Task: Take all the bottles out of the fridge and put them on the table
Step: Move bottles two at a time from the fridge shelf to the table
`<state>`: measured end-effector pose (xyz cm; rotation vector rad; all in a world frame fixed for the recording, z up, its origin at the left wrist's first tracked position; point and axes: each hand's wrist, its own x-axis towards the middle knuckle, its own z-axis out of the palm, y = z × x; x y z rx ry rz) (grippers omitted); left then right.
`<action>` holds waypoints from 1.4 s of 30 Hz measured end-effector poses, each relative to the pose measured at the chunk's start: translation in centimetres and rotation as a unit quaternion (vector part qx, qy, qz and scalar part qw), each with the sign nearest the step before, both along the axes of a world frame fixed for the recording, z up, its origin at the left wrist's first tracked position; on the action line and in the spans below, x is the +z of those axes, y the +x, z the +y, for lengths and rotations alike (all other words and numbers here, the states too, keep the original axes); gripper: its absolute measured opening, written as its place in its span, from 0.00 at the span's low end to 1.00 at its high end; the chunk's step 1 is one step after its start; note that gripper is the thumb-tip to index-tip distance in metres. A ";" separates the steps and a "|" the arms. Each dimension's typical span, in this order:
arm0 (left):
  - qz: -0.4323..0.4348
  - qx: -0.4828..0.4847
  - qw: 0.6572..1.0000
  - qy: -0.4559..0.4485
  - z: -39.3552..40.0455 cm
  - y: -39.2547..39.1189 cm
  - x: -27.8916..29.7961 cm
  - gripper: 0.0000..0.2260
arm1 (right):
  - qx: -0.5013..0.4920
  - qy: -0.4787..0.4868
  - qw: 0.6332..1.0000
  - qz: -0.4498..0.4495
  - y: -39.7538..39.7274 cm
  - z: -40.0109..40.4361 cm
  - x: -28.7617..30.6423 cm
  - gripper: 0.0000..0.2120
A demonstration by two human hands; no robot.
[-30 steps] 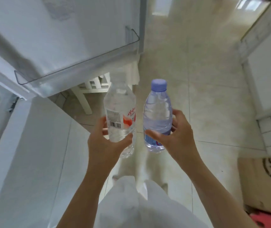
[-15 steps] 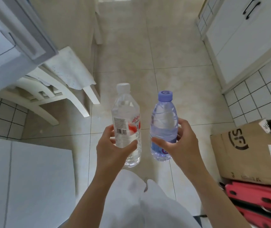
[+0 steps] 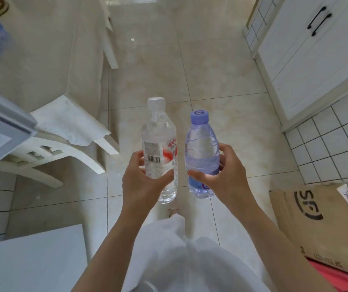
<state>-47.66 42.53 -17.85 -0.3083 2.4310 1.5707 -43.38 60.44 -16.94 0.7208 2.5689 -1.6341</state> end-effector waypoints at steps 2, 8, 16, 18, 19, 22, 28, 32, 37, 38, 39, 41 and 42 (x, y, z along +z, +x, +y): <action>0.000 0.005 1.000 0.000 0.7 -3.0 0.2 0.29 | 0.002 0.006 1.000 0.001 -3.1 0.6 0.2 0.34; -0.009 0.021 1.000 0.004 3.6 -11.0 0.3 0.28 | -0.008 -0.011 1.000 -0.018 -11.1 3.7 0.1 0.36; -0.018 0.088 0.996 0.005 8.9 -20.2 -0.4 0.28 | 0.016 -0.046 0.998 -0.028 -23.3 10.0 -0.4 0.33; -0.020 0.120 0.993 0.008 10.5 -22.4 -0.4 0.27 | 0.043 -0.049 0.997 -0.030 -26.7 11.7 -0.4 0.33; -0.017 0.136 0.991 0.008 11.3 -23.4 -0.3 0.27 | 0.059 -0.048 0.997 -0.029 -28.3 12.5 -0.3 0.33; -0.013 0.192 0.981 0.008 13.3 -26.2 -0.1 0.26 | 0.112 -0.042 0.992 -0.030 -33.1 14.4 0.2 0.35; -0.020 0.293 0.955 0.035 14.5 -30.9 -0.1 0.25 | 0.215 -0.033 0.976 -0.025 -42.0 15.2 0.5 0.34; -0.020 0.344 0.938 0.038 13.4 -33.5 -0.3 0.26 | 0.259 -0.044 0.964 -0.037 -47.3 13.5 0.3 0.34; -0.022 0.397 0.917 0.044 9.4 -38.4 -0.9 0.23 | 0.305 -0.040 0.951 -0.047 -54.1 8.5 -0.2 0.34; -0.020 0.405 0.913 0.049 8.1 -39.7 -1.0 0.24 | 0.312 -0.040 0.948 -0.047 -55.6 7.1 -0.4 0.33; -0.016 0.413 0.909 0.052 6.7 -41.1 -1.1 0.24 | 0.322 -0.038 0.945 -0.046 -57.1 5.4 -0.5 0.33; -0.009 0.419 0.906 0.053 4.2 -43.6 -1.1 0.22 | 0.342 -0.035 0.938 -0.043 -59.7 2.3 -0.4 0.33; -0.004 0.423 0.905 0.052 2.6 -45.1 -1.1 0.21 | 0.352 -0.035 0.935 -0.039 -61.3 0.5 -0.3 0.32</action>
